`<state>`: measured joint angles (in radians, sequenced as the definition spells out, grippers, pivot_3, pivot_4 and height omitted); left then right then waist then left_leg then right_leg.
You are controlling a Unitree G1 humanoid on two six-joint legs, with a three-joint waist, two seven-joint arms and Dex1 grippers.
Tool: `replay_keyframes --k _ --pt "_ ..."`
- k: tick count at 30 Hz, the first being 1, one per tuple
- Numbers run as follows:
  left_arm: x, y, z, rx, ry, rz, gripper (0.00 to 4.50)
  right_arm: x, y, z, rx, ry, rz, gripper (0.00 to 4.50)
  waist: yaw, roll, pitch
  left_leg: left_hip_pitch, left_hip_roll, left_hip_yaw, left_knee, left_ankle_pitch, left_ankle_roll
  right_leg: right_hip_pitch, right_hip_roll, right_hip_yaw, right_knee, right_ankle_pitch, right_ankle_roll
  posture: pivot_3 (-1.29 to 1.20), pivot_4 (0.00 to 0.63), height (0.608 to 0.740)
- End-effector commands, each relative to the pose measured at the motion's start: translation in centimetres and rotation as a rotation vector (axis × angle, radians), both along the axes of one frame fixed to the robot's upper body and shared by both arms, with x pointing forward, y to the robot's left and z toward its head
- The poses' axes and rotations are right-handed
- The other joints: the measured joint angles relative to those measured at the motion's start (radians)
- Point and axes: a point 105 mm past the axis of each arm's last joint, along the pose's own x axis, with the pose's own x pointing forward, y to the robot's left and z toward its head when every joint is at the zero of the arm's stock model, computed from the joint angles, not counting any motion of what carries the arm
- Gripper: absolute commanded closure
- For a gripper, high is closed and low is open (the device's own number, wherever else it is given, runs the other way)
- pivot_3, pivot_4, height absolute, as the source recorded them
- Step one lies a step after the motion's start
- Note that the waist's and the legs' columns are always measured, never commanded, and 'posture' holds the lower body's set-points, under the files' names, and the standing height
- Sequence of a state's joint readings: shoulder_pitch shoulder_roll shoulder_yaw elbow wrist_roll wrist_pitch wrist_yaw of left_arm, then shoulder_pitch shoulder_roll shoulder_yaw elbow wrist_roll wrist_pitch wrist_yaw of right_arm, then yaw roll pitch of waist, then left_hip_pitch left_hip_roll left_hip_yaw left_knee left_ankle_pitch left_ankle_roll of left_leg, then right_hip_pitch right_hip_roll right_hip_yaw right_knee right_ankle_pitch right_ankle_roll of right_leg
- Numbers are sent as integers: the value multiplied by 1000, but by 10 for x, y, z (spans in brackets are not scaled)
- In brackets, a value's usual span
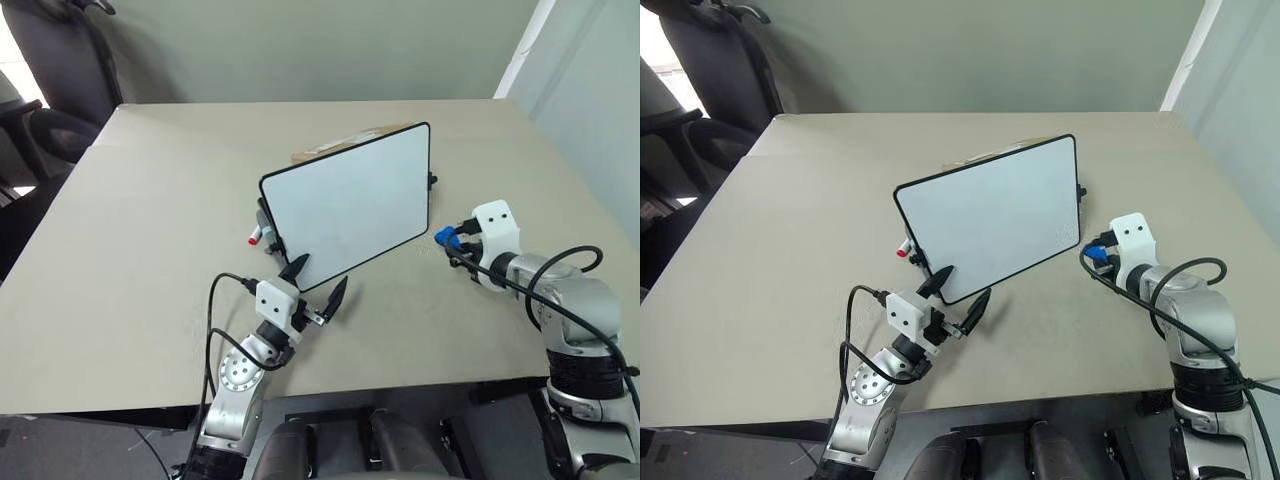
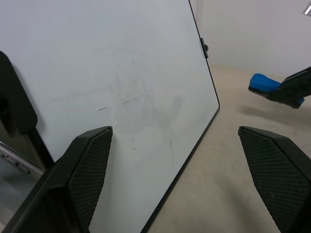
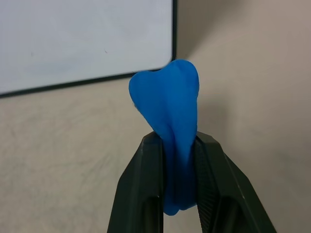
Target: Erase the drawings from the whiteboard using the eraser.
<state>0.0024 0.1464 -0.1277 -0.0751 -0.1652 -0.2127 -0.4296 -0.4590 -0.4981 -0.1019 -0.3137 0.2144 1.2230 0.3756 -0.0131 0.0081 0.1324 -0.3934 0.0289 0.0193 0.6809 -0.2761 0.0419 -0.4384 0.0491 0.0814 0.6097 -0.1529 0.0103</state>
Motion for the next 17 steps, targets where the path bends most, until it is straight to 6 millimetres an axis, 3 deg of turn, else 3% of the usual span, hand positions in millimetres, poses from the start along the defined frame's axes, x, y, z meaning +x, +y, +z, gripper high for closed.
replay_keyframes --k 1,5,8,14,17 --pt "-1 2 13 -4 -56 5 0 -2 3 9 4 -34 21 2764 0 0 0 0 0 0 0 0 0 0 0 0 0 0 0 0 150 740" --pt "-2 3 16 1 -68 13 0 -7 8 8 0 -66 87 1369 1 0 0 0 0 0 2 0 0 1 0 0 0 1 0 0 150 740" --pt "-2 5 17 1 -73 17 0 -15 7 6 -10 -91 141 1369 6 0 0 0 0 0 2 0 0 2 0 0 -1 1 0 0 150 740" --pt "-1 4 18 5 -72 11 0 -28 21 35 34 -244 275 1369 4 0 0 1 0 0 1 0 0 2 0 0 -1 1 0 0 150 740" --pt "0 1 16 9 -68 -1 0 -33 26 39 51 -266 308 1369 4 0 0 1 0 0 1 0 0 3 0 0 -1 1 0 0 150 740"
